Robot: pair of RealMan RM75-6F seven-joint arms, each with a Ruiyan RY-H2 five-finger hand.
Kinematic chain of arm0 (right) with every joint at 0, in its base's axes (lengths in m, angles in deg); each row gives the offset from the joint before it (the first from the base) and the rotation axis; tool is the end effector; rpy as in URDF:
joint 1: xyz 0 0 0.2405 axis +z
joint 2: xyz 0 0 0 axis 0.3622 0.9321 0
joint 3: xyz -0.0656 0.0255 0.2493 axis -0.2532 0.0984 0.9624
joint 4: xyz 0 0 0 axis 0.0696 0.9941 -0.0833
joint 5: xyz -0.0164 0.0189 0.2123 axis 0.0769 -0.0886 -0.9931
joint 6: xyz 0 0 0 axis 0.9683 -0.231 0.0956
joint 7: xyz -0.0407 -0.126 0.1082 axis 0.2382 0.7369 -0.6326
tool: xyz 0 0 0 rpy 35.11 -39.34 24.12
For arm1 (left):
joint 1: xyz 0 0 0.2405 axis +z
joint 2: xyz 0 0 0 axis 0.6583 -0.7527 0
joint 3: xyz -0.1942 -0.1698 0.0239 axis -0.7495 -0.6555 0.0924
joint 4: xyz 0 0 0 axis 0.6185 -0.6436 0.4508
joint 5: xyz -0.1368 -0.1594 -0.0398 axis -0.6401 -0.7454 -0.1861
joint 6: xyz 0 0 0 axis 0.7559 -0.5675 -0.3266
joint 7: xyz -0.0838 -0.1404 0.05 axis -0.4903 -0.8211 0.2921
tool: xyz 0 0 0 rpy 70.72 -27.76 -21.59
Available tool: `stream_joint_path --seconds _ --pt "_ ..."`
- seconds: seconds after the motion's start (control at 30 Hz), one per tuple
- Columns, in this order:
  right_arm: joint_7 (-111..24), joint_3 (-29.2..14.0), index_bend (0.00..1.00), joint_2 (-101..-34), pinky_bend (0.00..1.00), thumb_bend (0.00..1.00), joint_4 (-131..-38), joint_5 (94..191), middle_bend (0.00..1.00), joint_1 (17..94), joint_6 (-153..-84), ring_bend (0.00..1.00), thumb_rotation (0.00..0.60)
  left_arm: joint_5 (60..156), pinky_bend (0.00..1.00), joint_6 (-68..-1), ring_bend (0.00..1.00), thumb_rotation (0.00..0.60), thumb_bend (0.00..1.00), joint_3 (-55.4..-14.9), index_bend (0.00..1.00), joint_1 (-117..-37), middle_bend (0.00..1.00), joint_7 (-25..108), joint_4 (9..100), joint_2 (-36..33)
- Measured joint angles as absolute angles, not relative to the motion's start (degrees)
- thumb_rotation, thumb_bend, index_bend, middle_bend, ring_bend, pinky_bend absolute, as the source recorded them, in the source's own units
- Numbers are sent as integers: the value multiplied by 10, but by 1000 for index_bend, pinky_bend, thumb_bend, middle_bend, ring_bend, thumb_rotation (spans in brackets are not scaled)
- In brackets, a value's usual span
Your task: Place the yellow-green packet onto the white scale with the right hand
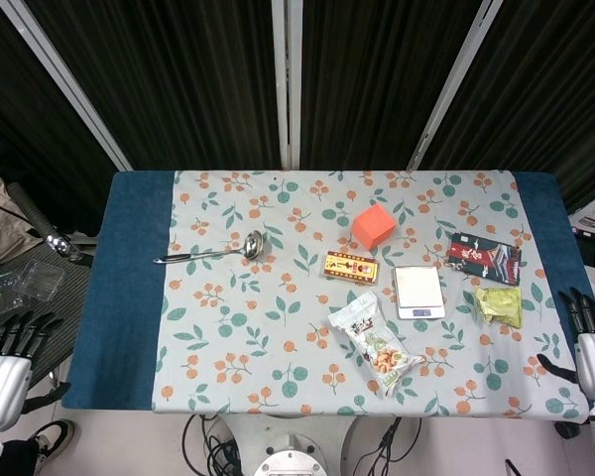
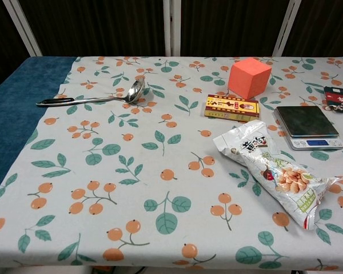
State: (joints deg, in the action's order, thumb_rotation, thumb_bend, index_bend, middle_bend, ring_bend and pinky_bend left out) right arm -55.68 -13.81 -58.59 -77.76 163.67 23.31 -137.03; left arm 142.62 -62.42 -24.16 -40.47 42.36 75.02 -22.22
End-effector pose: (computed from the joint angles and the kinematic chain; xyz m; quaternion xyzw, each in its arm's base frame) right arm -0.4001 -0.1976 0.1488 0.5590 -0.4121 0.3581 0.6240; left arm -0.3059 0.1561 0.1562 -0.6288 -0.3647 -0.3865 0.5676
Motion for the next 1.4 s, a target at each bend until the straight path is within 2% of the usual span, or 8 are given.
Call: stream_joint_path --seconds 0.37,0.6,0.83,1.03,1.2,1.4 --pt "-470 -113 0 -587 0 26 -783 1587 4 314 -1229 0 600 1424 55 -615 0 600 36 -241 156 -410 92 418 744 -216" --pt "-421 -104 0 -601 0 26 -780 1550 55 368 -1128 0 600 1421 56 -619 0 600 36 -240 156 -406 92 415 742 -218" --pt "-351 -98 0 -619 0 30 -782 1501 70 403 -1084 0 600 1420 56 -613 0 600 36 -239 156 -408 92 416 739 -215" --pt "-307 -99 5 -628 0 54 -780 1484 202 419 -1070 0 600 1419 56 -615 0 600 36 -239 155 -407 92 414 738 -215" --pt "-260 -104 91 -636 0 87 -776 1469 230 428 -1067 0 600 1421 56 -616 0 600 36 -237 156 -406 92 412 733 -212" --pt "-241 -112 237 -647 0 185 -773 1457 320 431 -1072 0 600 1420 56 -616 0 600 36 -236 156 -405 92 406 726 -209"
